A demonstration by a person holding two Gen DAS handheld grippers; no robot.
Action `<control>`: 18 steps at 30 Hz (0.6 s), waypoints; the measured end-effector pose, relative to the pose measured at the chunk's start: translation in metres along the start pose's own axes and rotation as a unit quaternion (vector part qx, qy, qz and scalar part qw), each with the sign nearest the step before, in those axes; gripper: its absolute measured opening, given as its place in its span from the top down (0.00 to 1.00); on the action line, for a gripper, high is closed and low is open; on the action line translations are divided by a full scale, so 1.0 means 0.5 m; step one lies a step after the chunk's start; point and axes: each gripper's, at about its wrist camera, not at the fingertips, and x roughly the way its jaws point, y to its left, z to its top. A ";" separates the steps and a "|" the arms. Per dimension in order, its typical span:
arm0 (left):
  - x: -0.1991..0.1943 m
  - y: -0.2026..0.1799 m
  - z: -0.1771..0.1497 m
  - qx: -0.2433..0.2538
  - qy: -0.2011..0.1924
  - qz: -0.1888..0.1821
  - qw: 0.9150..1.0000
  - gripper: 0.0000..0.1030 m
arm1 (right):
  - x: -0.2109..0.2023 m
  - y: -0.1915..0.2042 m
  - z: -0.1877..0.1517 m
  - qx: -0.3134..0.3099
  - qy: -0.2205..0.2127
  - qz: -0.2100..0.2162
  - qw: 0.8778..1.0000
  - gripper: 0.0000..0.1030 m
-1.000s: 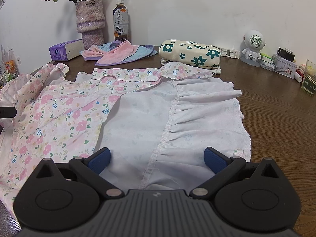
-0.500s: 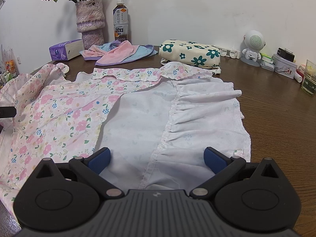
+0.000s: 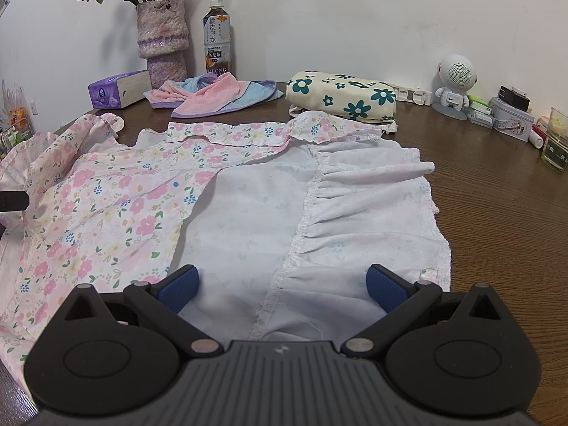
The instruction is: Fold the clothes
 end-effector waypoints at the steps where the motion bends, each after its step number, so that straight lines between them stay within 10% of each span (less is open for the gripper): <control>1: 0.000 0.000 0.000 0.000 0.000 0.000 1.000 0.00 | 0.000 0.000 0.000 0.000 0.000 0.000 1.000 0.01; 18: 0.003 -0.001 0.000 0.004 0.001 0.002 1.000 0.00 | 0.000 0.000 0.000 0.001 0.000 -0.003 1.000 0.01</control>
